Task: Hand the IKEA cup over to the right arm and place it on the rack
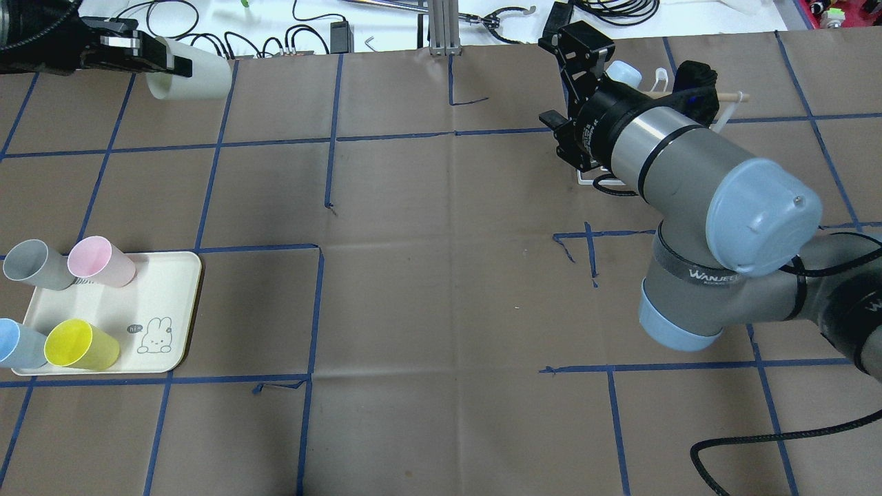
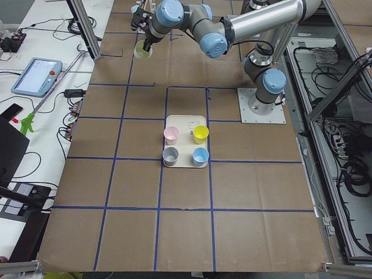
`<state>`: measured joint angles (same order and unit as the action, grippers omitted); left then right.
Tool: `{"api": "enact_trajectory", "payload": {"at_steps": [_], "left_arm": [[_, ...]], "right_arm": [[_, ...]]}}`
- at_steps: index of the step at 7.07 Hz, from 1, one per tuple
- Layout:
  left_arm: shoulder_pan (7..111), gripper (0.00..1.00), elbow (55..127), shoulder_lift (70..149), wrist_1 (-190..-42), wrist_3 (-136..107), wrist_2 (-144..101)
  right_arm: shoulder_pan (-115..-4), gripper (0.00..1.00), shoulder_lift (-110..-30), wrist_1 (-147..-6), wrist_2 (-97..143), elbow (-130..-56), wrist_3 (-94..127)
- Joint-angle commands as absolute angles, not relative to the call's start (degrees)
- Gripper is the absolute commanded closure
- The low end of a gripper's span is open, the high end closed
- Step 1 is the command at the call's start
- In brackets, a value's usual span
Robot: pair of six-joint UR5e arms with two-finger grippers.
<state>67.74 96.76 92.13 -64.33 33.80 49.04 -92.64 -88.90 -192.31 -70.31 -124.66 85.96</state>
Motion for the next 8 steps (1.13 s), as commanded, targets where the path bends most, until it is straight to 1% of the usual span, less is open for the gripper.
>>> {"api": "enact_trajectory", "payload": {"at_steps": [1, 2, 4, 6, 8], "left_arm": [[70.3, 1.00, 105.5, 93.7, -43.2, 33.9, 41.2], [71.3, 1.00, 109.6, 95.0, -33.8, 33.9, 37.7], [74.4, 1.00, 115.2, 97.8, -18.8, 33.9, 32.8], [76.9, 1.00, 118.2, 103.5, -2.4, 33.2, 29.5], [79.5, 0.99, 121.4, 104.8, 5.9, 32.7, 26.3]], "right_arm": [[-92.6, 0.00, -87.9, -192.3, -70.3, -125.9, 86.0], [-92.6, 0.00, -87.9, -192.4, -70.3, -126.4, 86.0], [-92.6, 0.00, -87.9, -192.4, -70.3, -126.3, 86.0], [-92.6, 0.00, -87.9, -192.4, -70.3, -126.4, 86.0], [-92.6, 0.00, -87.9, -192.4, -70.3, -126.4, 86.0]]}}
